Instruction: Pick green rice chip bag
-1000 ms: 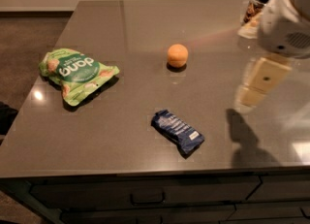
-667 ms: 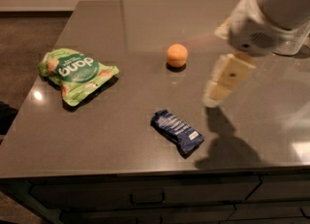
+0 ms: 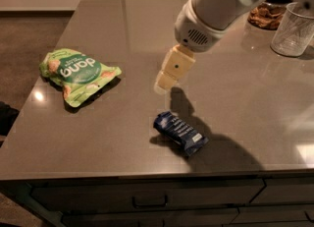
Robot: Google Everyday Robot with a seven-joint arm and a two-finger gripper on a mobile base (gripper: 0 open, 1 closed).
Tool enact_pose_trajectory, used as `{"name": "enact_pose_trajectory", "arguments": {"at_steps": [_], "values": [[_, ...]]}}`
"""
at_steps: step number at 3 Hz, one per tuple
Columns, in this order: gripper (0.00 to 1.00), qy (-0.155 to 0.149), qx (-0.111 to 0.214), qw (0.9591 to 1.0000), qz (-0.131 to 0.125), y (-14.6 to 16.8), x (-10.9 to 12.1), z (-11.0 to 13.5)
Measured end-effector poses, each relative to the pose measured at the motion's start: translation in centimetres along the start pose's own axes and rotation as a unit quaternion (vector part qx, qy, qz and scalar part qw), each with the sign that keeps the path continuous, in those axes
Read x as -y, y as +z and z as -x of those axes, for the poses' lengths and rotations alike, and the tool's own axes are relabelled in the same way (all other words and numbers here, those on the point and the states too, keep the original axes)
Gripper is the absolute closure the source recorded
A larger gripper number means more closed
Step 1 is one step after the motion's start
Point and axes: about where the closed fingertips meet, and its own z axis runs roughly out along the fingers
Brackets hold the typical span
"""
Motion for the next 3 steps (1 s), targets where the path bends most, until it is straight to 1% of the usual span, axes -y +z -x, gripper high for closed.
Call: {"name": "enact_pose_trajectory", "arguments": {"at_steps": [1, 2, 3], "values": [[0.0, 0.029, 0.014, 0.9995, -0.003, 3.2, 1.6, 2.4], [0.0, 0.05, 0.024, 0.9985, 0.003, 5.6, 2.0, 4.6], [0.0, 0.056, 0.028, 0.9979, 0.014, 8.2, 1.7, 7.1]]}}
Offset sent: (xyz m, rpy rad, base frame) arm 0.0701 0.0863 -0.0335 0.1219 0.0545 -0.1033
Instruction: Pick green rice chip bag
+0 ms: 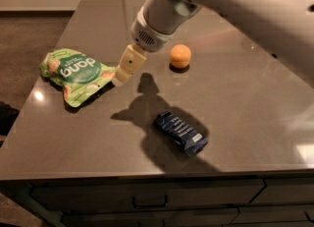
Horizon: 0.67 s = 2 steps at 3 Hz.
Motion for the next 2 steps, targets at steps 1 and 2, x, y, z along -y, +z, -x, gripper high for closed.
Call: {"name": "enact_pose_trajectory", "arguments": {"at_steps": [1, 2], "values": [[0.0, 0.0, -0.016, 0.9998, 0.012, 3.8, -0.1, 1.9], [0.0, -0.003, -0.029, 0.9994, 0.021, 5.9, -0.3, 2.7]]}}
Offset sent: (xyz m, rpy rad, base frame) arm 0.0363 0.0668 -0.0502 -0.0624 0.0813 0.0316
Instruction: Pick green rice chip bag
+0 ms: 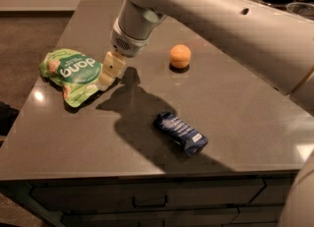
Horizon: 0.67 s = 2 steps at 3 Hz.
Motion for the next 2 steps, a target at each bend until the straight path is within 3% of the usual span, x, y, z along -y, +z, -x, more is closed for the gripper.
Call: {"name": "enact_pose_trajectory", "arguments": {"at_steps": [2], "values": [[0.0, -0.026, -0.028, 0.999, 0.023, 4.2, -1.1, 1.3]]}}
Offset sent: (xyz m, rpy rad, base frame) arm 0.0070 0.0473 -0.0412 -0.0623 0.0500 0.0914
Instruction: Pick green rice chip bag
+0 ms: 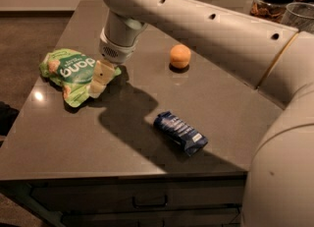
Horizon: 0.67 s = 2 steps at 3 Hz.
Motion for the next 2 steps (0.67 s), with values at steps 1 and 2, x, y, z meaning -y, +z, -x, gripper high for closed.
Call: {"name": "enact_pose_trajectory", "arguments": {"at_steps": [1, 2], "values": [[0.0, -0.026, 0.007, 0.9995, 0.015, 1.8, -1.0, 2.1], [0.0, -0.036, 0.012, 0.999, 0.025, 2.5, -1.4, 3.3]]}}
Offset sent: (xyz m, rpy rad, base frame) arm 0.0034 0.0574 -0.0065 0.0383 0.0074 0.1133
